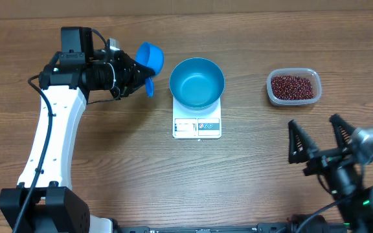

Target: Scoop item into bowl and weigh 150g on scale

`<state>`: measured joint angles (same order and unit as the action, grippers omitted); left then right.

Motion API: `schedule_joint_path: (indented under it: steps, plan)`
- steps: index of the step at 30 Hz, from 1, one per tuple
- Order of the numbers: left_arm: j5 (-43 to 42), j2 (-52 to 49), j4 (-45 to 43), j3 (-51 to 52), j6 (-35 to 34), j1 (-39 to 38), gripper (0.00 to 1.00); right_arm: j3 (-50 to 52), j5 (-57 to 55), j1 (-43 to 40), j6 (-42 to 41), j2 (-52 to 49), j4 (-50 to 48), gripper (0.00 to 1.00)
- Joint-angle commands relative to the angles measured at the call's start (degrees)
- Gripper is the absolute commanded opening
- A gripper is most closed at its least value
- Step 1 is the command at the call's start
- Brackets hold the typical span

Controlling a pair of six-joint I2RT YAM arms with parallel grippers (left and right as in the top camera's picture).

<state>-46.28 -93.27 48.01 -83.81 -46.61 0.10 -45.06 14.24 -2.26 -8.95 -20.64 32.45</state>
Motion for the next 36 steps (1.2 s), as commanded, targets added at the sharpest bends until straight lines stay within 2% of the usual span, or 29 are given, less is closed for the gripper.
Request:
schedule_joint_path:
  steps: [1,5,9,11,13,19,23,30,36]
  plan:
    - [-4.5,0.76,-0.26,-1.03,-1.9,-1.18,0.04,-13.4,1.57,-0.11,-1.53,-11.26,10.1,1.0]
    - [-4.76,0.76,-0.24,-1.03,-4.13,-2.71,0.04,-24.68,12.61,-0.11,-1.55,-21.49,19.28,1.0]
    - [-4.44,0.76,-1.16,-1.03,-6.58,-4.94,0.04,-27.23,28.09,-0.11,-1.57,-26.64,16.79,1.0]
    - [-3.96,0.76,-2.49,-1.03,-8.37,-6.25,0.04,-27.23,31.12,0.02,-3.23,-28.52,15.47,0.84]
    - [-3.21,0.76,-4.11,-1.03,-11.17,-7.58,0.04,-27.21,30.34,0.55,-5.77,-30.4,15.41,0.75]
    - [-0.79,0.76,-7.41,-1.03,-18.97,-11.13,0.04,-27.21,24.68,4.26,-13.22,-34.97,16.72,0.73]
    - [1.53,0.76,-8.11,-1.03,-24.33,-13.33,0.04,-27.21,17.79,9.03,-15.34,-38.49,16.98,0.7]
    - [4.94,0.76,-8.24,-1.03,-28.63,-16.31,0.04,-27.21,6.71,20.0,-20.44,-45.18,11.3,0.64]
    - [6.34,0.76,-8.24,-1.03,-30.21,-17.03,0.04,-27.21,-1.51,30.56,-23.02,-50.23,3.89,0.62]
